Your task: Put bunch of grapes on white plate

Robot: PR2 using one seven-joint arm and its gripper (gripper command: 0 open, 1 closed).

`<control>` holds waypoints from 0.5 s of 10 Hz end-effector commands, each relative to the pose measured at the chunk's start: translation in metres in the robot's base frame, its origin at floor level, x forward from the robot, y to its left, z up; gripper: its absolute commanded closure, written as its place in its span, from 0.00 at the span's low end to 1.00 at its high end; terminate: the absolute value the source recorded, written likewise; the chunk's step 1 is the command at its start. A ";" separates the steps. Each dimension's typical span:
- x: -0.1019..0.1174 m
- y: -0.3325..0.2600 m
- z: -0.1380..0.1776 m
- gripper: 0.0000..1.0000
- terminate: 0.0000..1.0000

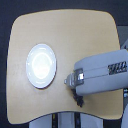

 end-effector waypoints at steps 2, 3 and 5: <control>0.000 0.008 -0.011 1.00 0.00; 0.001 0.011 -0.010 1.00 0.00; 0.001 0.016 -0.011 1.00 0.00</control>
